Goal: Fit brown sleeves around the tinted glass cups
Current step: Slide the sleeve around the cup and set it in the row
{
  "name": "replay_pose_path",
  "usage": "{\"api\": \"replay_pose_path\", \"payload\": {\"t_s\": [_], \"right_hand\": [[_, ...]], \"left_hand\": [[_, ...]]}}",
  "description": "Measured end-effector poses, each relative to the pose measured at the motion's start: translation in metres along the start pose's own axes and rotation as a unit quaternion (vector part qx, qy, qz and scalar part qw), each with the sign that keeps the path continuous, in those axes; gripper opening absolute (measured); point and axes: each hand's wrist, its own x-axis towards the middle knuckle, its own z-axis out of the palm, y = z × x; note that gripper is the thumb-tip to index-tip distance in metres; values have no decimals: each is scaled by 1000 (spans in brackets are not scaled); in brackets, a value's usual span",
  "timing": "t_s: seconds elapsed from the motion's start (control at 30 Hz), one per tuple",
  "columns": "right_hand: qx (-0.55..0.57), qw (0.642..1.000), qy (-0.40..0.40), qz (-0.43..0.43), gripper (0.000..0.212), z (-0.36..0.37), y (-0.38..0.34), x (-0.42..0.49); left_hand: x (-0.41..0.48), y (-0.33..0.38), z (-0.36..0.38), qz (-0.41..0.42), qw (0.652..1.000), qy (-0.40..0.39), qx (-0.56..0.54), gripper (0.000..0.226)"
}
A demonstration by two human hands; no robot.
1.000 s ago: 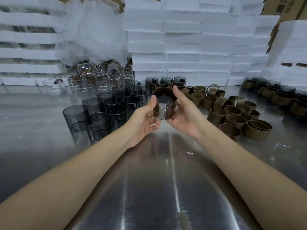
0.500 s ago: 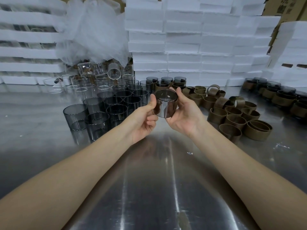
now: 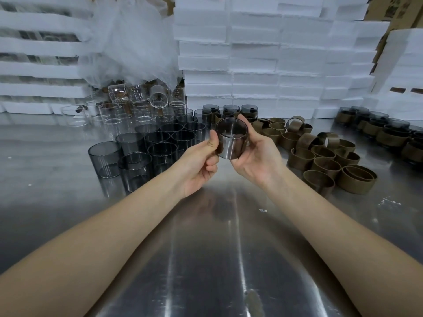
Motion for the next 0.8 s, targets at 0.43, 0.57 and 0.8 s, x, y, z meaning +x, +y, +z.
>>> {"api": "replay_pose_path", "payload": {"t_s": [0.43,0.57,0.8], "right_hand": [[-191,981,18,-36,36,-2,-1,-7],[-205,977,20,52,50,-6,8,-5],[-171,984,-9,52,50,-11,13,1]], "left_hand": [[-9,-16,5,213,951,41,220,71],[-8,-16,4,264,927,71,257,73],[-6,-15,2,285,914,93,274,84]]}}
